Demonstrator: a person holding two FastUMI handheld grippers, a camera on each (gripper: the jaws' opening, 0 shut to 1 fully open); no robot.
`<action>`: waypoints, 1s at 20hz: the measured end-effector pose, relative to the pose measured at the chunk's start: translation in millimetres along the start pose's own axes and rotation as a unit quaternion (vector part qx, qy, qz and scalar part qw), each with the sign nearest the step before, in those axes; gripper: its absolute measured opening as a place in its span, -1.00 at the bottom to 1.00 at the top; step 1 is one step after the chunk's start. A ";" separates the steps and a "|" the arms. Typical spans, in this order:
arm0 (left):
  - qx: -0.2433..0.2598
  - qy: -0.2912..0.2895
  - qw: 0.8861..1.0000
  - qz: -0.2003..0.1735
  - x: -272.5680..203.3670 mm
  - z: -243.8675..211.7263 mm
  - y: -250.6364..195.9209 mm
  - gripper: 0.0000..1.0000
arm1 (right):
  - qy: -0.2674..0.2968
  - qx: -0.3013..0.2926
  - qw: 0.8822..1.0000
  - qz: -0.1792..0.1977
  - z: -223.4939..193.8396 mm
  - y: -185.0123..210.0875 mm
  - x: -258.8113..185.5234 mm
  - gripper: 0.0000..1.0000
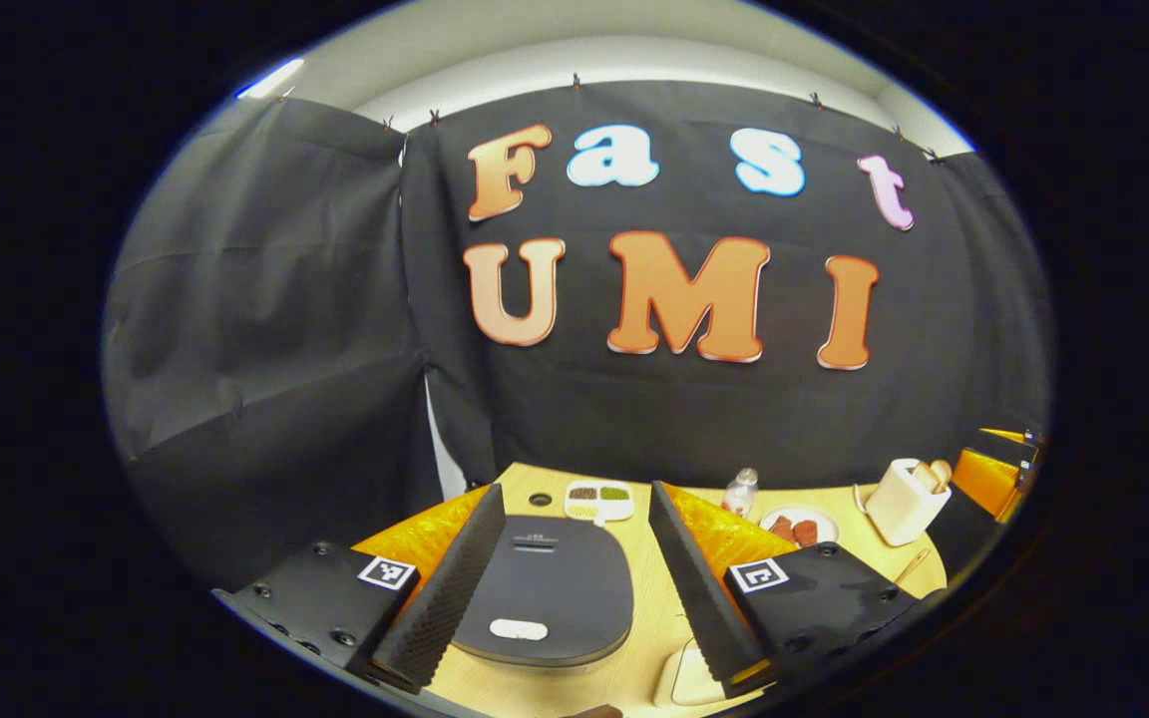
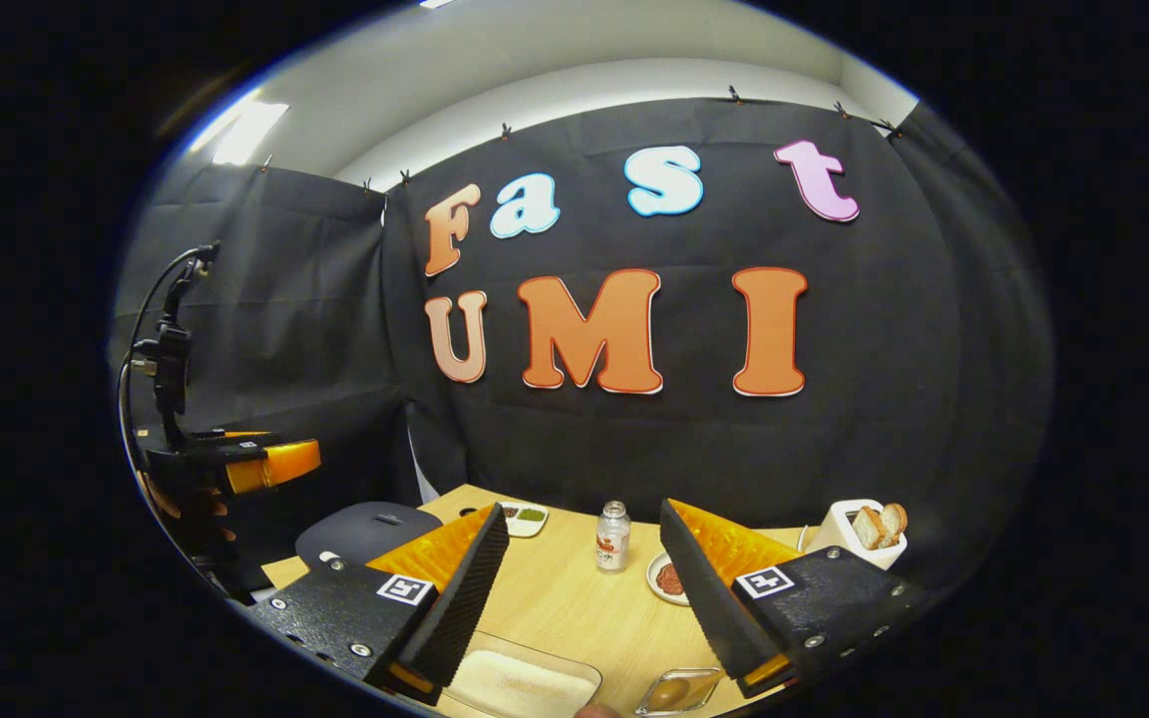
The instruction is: Close the left gripper, press the button to open the rice cooker; take a wooden spoon from the chopstick holder with the right hand, scoop a spoonful of rice and pour it into the rice cooker, then put the wooden spoon back into the chopstick holder.
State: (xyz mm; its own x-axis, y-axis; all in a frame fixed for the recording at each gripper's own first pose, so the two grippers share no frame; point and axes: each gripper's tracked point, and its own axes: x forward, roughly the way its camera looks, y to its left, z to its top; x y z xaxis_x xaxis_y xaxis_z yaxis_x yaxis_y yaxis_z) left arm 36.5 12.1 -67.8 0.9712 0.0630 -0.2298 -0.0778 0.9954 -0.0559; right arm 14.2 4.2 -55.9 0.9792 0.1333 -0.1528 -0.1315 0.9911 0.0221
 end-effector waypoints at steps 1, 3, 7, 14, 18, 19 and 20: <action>0.005 -0.025 1.000 -0.008 -8.2 11.4 -4.8 0.97 | -0.011 -0.002 1.000 -0.003 6.3 0.7 -0.3 0.90; 0.018 -0.067 0.997 -0.020 -19.5 23.1 -11.1 0.93 | -0.032 -0.005 0.999 -0.009 19.1 1.4 1.0 0.90; 0.025 -0.093 0.995 -0.040 -39.8 25.4 -33.5 0.93 | -0.061 -0.014 0.998 -0.016 33.5 3.0 -2.9 0.89; 0.029 -0.110 0.992 -0.060 -42.9 20.9 -48.2 0.93 | -0.061 -0.007 0.998 0.003 15.3 30.4 -5.7 1.00; 0.040 -0.128 0.989 -0.057 -49.3 27.1 -51.8 0.93 | -0.074 -0.004 0.997 -0.006 25.7 24.8 -6.4 0.89; 0.042 -0.133 0.989 -0.056 -49.7 30.4 -51.6 0.93 | -0.076 -0.002 0.997 -0.013 27.6 19.6 -6.1 0.89; 0.041 -0.138 0.988 -0.054 -49.8 33.5 -50.1 0.93 | -0.077 0.001 0.997 -0.018 28.7 15.3 -6.4 0.90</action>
State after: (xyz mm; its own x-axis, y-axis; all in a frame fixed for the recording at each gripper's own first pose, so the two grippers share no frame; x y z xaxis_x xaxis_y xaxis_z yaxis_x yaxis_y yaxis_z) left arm -0.4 -38.5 -21.0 0.9982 -0.0369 0.0467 0.0362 0.9992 0.0153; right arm 10.4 18.4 -26.2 0.9955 0.0951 0.0000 -0.0951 0.9952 0.0216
